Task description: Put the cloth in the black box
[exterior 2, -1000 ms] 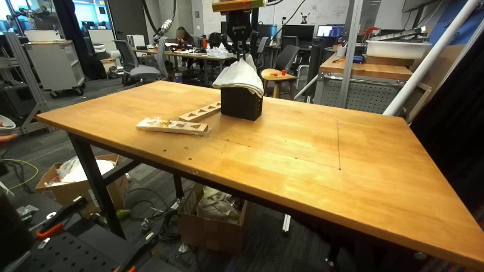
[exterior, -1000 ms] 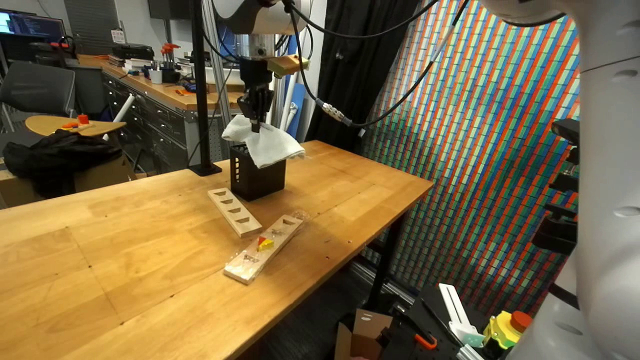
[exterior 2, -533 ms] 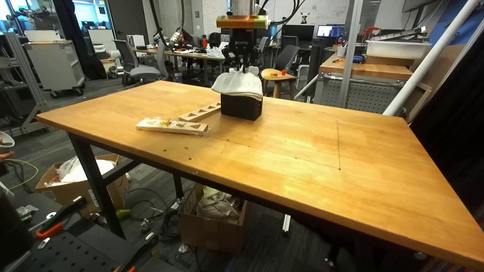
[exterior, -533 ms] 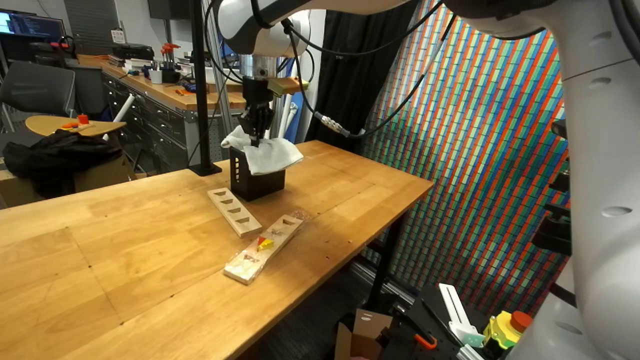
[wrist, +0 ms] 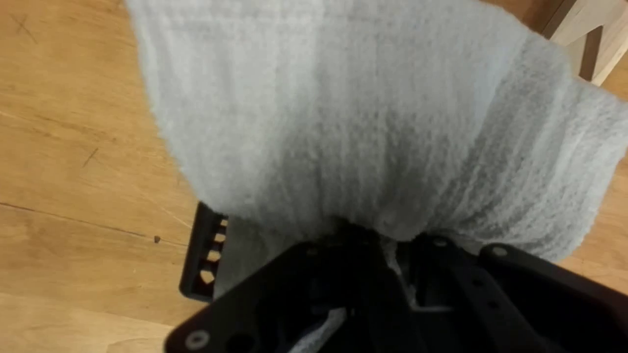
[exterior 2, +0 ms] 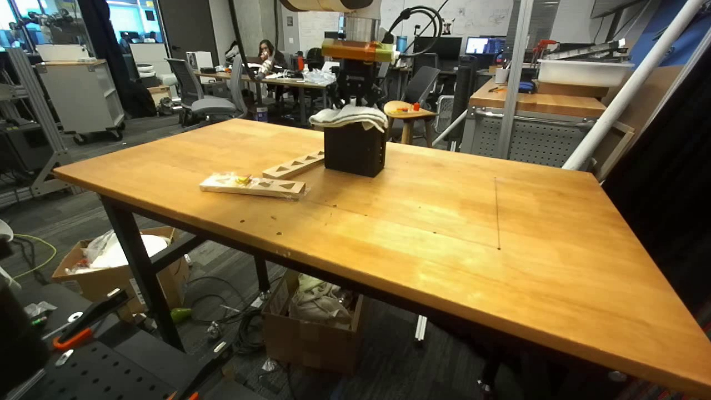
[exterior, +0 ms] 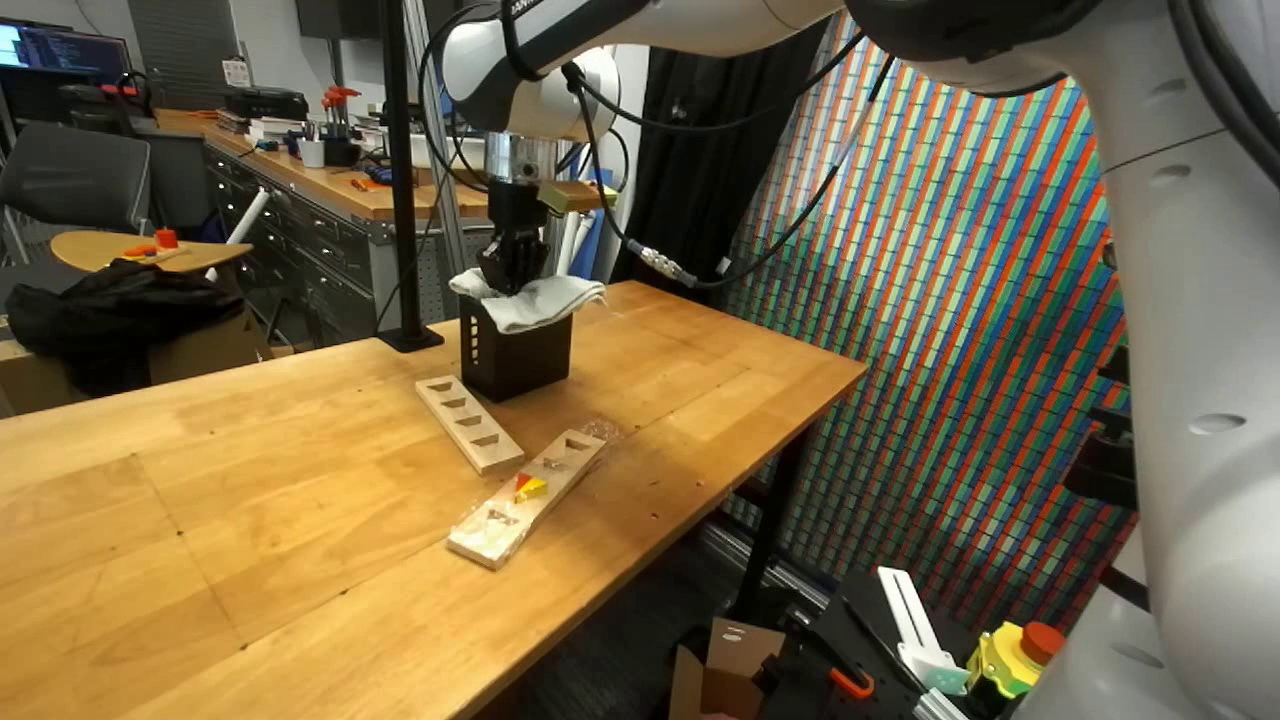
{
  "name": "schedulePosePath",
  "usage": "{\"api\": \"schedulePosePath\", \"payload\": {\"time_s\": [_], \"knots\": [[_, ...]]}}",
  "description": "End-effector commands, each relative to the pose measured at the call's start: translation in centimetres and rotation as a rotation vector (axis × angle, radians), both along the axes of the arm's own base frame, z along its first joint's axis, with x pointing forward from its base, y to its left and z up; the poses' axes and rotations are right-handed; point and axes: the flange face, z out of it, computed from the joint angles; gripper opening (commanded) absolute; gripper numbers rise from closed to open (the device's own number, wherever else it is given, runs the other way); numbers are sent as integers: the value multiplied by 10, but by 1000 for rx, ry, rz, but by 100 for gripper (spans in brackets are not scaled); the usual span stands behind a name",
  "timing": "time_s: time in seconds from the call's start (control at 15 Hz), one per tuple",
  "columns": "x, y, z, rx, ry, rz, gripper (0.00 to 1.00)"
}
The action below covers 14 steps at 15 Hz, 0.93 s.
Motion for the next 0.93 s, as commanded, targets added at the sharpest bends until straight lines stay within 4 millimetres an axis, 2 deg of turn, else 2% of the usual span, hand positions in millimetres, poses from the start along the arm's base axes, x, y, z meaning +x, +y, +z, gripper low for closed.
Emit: {"api": "schedulePosePath", "payload": {"time_s": [0.0, 0.27, 0.47, 0.67, 0.87], "knots": [[4, -4, -27, 61, 28, 17, 4], [5, -4, -51, 99, 66, 28, 4], [6, -4, -61, 109, 81, 36, 4], [7, -6, -49, 97, 67, 38, 4], [6, -6, -29, 67, 35, 33, 4]]}}
